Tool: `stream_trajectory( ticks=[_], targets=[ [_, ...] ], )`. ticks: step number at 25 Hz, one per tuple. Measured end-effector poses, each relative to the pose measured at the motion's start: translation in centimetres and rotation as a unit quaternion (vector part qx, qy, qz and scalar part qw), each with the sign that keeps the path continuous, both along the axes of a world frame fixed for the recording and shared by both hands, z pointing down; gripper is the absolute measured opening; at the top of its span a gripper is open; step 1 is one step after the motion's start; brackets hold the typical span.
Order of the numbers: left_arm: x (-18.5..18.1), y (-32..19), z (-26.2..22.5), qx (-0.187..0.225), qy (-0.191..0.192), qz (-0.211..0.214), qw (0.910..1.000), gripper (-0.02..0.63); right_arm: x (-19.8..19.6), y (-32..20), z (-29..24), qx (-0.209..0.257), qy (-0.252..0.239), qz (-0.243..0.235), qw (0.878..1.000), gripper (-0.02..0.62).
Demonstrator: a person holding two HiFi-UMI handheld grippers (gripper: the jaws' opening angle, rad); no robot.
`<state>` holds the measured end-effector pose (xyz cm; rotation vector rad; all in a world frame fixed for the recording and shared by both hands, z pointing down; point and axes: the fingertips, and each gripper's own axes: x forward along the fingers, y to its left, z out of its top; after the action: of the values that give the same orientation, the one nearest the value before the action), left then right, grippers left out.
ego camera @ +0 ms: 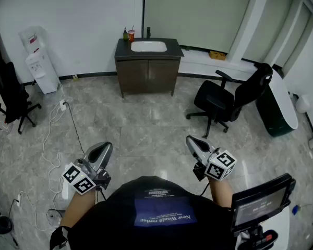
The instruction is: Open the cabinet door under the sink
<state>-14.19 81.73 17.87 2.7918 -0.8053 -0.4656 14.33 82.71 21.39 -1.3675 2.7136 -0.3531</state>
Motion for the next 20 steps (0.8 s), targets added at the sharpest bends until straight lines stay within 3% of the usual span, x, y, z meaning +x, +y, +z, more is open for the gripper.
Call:
stream_trajectory(
  ticks=[20],
  targets=[
    [0.19,0.28,0.25,-0.002,0.003,0.003,1.0,0.001,-0.48,0.26,-0.12,0.0,-0.001,-0.007,1.0,0.0]
  ],
)
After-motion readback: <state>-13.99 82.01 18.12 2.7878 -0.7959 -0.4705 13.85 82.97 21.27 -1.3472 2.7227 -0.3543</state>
